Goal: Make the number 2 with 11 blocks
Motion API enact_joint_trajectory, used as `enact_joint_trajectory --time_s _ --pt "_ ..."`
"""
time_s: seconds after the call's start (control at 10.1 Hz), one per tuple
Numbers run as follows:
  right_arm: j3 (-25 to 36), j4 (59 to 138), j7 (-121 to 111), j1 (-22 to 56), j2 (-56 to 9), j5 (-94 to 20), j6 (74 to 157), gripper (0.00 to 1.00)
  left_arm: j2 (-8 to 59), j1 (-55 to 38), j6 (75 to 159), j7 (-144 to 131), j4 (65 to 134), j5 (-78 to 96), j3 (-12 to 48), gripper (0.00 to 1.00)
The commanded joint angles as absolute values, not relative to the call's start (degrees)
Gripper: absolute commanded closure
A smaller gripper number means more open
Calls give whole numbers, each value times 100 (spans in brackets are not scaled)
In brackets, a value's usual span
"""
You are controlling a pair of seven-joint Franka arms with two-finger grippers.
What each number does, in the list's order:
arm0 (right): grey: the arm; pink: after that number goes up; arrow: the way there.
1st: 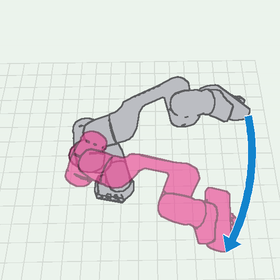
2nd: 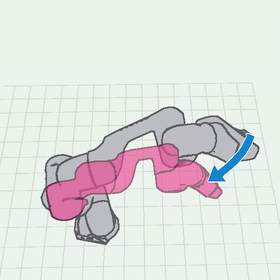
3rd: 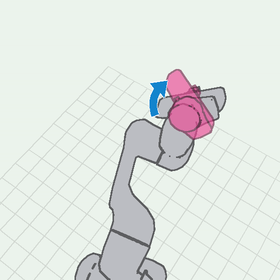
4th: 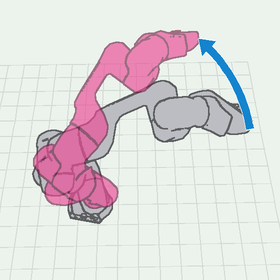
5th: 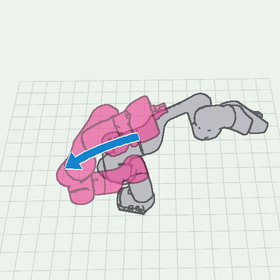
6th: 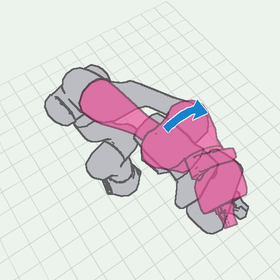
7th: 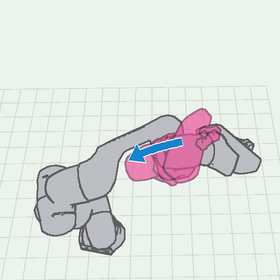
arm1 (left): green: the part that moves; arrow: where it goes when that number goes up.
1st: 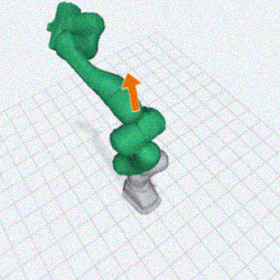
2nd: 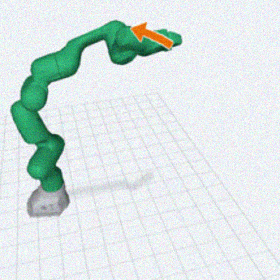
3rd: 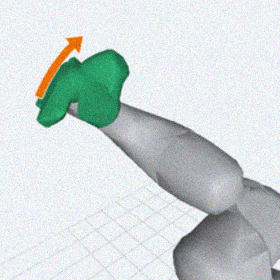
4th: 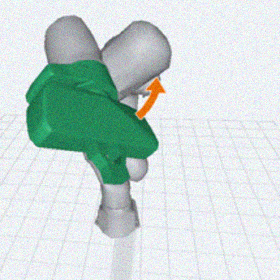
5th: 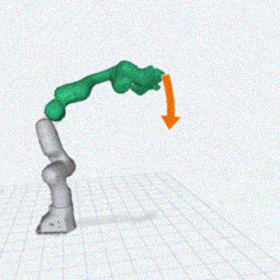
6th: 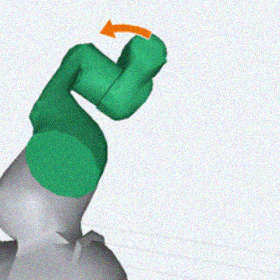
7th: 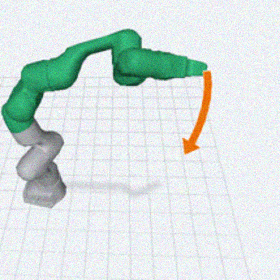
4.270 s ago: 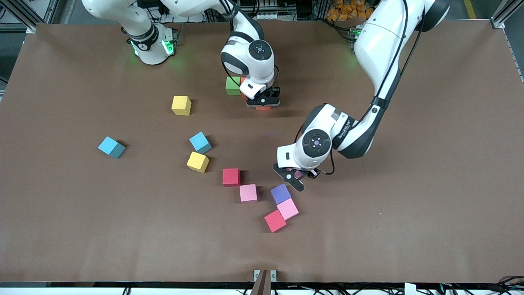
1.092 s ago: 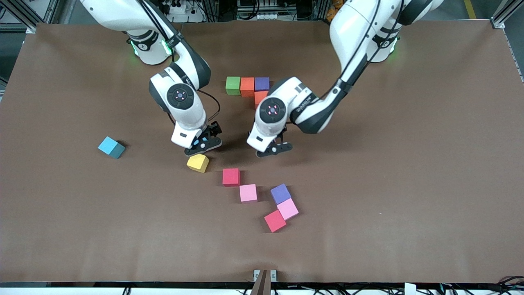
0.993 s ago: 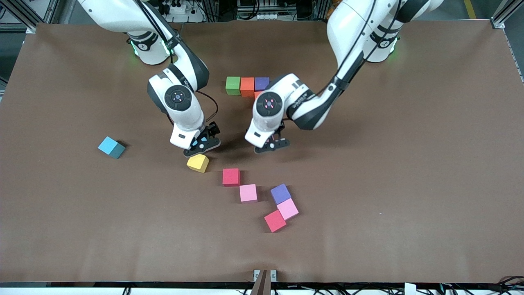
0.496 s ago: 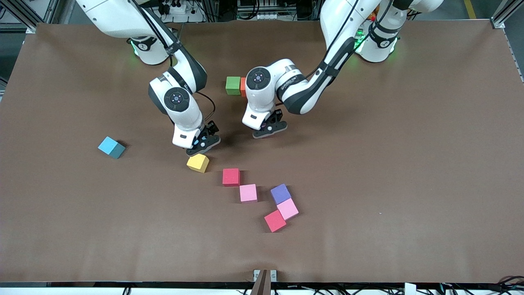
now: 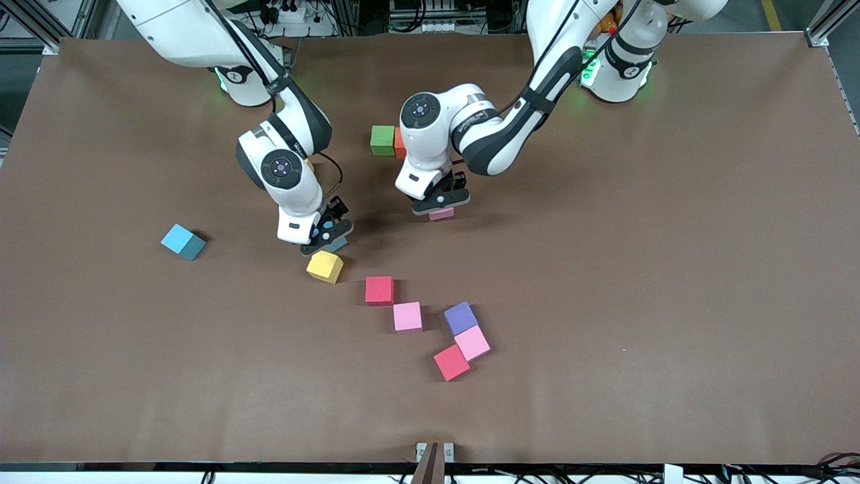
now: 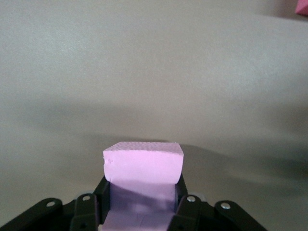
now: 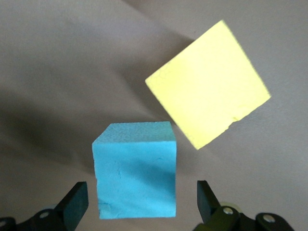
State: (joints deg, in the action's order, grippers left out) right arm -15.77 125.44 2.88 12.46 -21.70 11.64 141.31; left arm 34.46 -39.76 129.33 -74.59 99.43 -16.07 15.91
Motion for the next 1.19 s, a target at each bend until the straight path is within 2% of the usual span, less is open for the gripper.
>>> enact_joint_trajectory --time_s 0.0,0.2,0.3,0.4,0.5,0.6,1.09 --pt "-1652 12814 246 1151 -2013 1274 14326 0 3331 -3981 13017 -7217 10125 -1749 1608 100" --pt "-1661 12814 246 1160 -2004 1274 14326 0 3419 -4042 13017 -7181 10099 -1749 1617 100" --pt "-1670 12841 246 1160 -1978 1274 14326 4 3497 -4086 13017 -7181 10073 -1749 1617 100" --pt "-1679 12841 246 1160 -1969 1274 14317 51 3533 -4104 13017 -7181 10029 -1749 1617 100" --pt "-1679 12841 246 1169 -1969 1274 14317 82 3542 -4113 13017 -7189 9994 -1740 1617 100" --pt "-1687 12841 203 1169 -1969 1274 14317 99 3559 -4113 13025 -7189 9984 -1740 1617 100" --pt "-1696 12823 -1429 1090 -1661 1274 14247 100 3595 -4227 13113 -7304 9993 -1723 1617 100"
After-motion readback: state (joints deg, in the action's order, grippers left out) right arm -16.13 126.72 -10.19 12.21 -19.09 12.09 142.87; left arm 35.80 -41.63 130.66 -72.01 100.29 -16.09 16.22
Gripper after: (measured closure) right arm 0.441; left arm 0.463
